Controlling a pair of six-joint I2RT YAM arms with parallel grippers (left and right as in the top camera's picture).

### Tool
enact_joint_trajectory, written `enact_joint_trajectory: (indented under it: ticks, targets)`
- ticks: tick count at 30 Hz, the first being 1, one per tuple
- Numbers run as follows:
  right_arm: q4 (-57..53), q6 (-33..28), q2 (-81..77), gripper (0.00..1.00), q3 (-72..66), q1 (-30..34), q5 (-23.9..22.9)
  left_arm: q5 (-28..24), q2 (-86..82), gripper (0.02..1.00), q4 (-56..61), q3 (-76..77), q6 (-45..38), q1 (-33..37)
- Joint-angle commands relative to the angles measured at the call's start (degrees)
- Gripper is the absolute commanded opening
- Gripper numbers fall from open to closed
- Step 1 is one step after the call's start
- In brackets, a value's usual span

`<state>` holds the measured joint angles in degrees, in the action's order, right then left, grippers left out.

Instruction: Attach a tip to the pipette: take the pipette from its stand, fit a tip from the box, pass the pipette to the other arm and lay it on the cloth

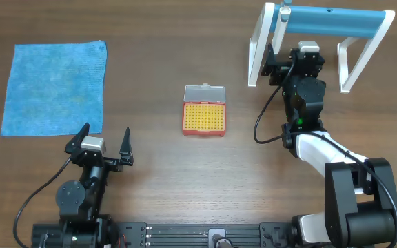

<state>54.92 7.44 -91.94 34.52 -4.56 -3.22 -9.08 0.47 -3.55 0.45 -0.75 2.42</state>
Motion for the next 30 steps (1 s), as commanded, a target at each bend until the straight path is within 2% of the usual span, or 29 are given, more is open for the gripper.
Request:
enact_joint_trajectory:
  ticks: [1, 30]
  targets:
    - [0.28, 0.85, -1.79, 0.972, 2.10, 0.17, -1.31, -0.20, -0.26, 0.998, -0.28, -0.13, 0.33, -0.20]
    - [0.70, 0.90, -11.06, 0.978, 9.70, 0.98, -1.27, -0.20, -0.26, 0.996, -0.28, -0.13, 0.33, -0.20]
